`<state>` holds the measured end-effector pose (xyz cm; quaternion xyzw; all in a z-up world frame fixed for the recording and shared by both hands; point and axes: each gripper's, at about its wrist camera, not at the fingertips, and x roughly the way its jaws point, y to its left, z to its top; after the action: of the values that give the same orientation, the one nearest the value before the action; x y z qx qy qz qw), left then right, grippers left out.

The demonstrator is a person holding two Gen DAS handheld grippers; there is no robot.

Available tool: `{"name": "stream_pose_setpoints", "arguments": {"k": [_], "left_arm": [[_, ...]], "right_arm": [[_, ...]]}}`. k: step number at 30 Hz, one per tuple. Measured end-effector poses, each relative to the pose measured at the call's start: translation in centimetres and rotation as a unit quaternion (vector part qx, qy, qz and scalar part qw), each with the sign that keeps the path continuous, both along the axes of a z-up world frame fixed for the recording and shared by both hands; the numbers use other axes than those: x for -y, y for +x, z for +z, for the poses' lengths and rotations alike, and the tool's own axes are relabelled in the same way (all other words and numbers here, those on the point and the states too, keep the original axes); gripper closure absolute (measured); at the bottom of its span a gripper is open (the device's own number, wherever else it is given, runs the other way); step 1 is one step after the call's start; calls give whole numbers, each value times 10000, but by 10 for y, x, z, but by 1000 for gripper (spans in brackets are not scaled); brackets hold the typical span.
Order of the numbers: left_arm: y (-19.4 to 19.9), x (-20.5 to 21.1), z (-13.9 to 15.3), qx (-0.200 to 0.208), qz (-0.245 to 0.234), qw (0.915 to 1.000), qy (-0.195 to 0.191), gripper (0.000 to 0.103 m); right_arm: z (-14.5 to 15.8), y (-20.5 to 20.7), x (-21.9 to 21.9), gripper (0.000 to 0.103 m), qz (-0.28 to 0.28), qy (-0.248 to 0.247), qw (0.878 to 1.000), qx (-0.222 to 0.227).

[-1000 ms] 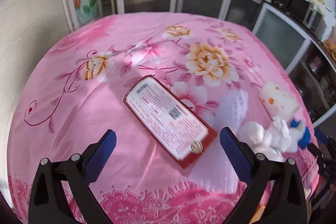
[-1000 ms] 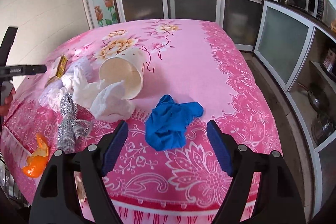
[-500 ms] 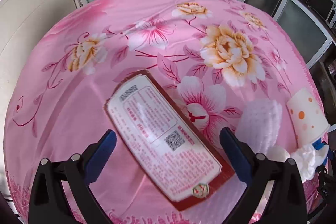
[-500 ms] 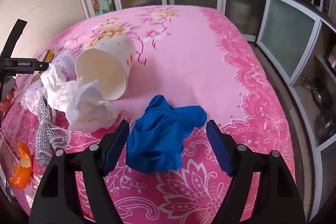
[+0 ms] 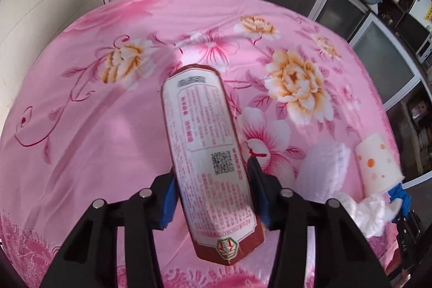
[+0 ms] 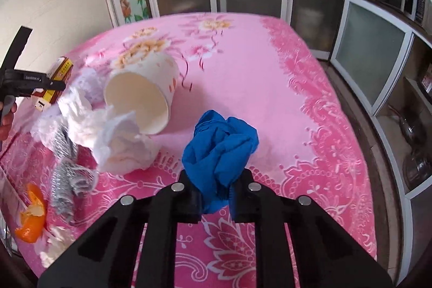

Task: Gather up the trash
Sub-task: 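Carry the card box and blue glove with both tools over the yellow-rimmed bin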

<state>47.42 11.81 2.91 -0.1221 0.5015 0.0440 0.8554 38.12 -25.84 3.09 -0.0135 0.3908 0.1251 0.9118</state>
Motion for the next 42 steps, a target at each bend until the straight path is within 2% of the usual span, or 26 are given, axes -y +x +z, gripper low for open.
{"name": "stream_pose_setpoints", "arguments": {"k": [7,13,19,23,27,29,31,32,39,42], "left_arm": [[-31,-4,31,360,-62,9993,-53,60],[-71,14,56,697,-309,9971,-34,60],[-113,81,71,939,-1041,9901,-61,60],[-138,147,72,1025,-1693,9799,-241,60],[-164,216,73,1134,-2418,9627,-434,60],[-178,256,70,1174,-2845,9500,-520,60],[-191,300,65,1203,-3299,9344,-592,60],[-196,314,62,1201,-3436,9293,-618,60],[-236,441,33,1026,-4671,8737,-895,60],[-245,478,22,933,-4969,8585,-856,59]], "right_arm": [[25,-29,8,90,-56,46,9998,167],[36,-79,28,90,-227,111,9994,250],[44,-138,64,90,-584,148,9976,344],[45,-178,98,90,-927,124,9949,376],[43,-221,139,90,-1391,64,9896,366],[41,-245,164,90,-1686,70,9850,349],[37,-266,188,90,-1962,61,9800,328],[34,-274,197,90,-2077,57,9777,305],[1,-322,257,90,-2758,103,9612,34],[-19,-332,278,90,-2978,204,9543,-117]]}}
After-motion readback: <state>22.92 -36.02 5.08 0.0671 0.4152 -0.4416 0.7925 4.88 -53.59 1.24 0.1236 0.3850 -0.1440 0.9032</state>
